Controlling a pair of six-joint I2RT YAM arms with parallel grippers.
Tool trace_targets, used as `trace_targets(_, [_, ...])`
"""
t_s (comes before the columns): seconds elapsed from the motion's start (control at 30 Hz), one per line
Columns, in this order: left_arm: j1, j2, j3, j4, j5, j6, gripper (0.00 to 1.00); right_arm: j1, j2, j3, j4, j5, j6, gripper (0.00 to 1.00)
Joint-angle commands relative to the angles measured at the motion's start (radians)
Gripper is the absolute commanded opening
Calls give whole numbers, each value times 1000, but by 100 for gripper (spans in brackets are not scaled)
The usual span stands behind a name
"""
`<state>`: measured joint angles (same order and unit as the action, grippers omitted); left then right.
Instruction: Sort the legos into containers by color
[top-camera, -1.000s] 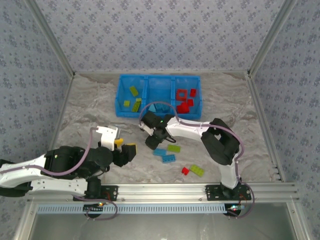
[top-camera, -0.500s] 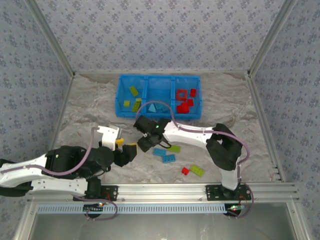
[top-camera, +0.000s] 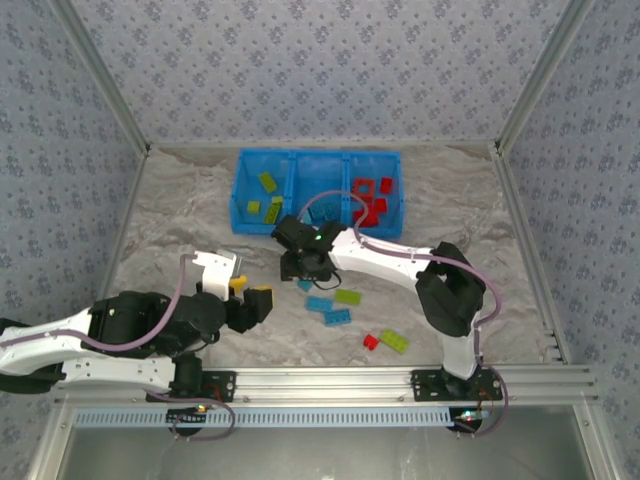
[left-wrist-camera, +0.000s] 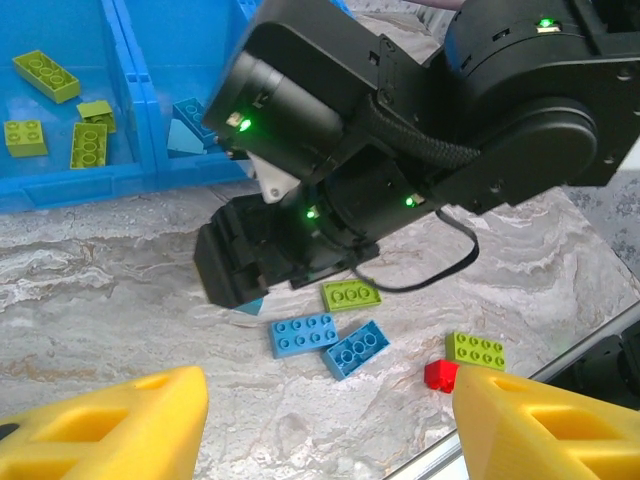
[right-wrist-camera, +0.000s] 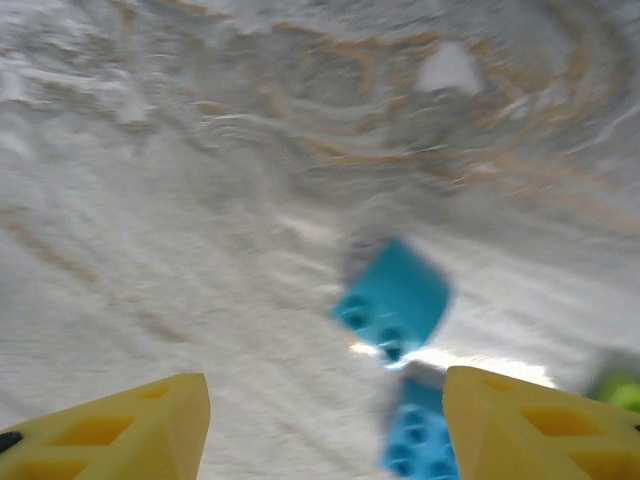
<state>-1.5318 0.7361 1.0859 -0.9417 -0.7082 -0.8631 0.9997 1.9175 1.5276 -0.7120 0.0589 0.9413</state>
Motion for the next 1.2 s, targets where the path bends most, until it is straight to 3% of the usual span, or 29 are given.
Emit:
trace_targets(0.0, [-7,11,34,-8,-28,31,66,18,71,74,-49,-13,245,65])
trace_targets(0.17, [-8,26,70,-95,-60,24,65,7,95,45,-102,17,386,66])
trace_targets(0.63, [-7,-1,66,-107,-74,26,65,-45,143,15,-50,-22,425,65])
trace_targets(0.93, [-7,0,62,-94,-76,30,65,-39,185,21,-53,-50,455,55])
trace_targets(1.17, [-7,-1,61,-92,-74,32,65,-39,183,35,-76,13,425,37])
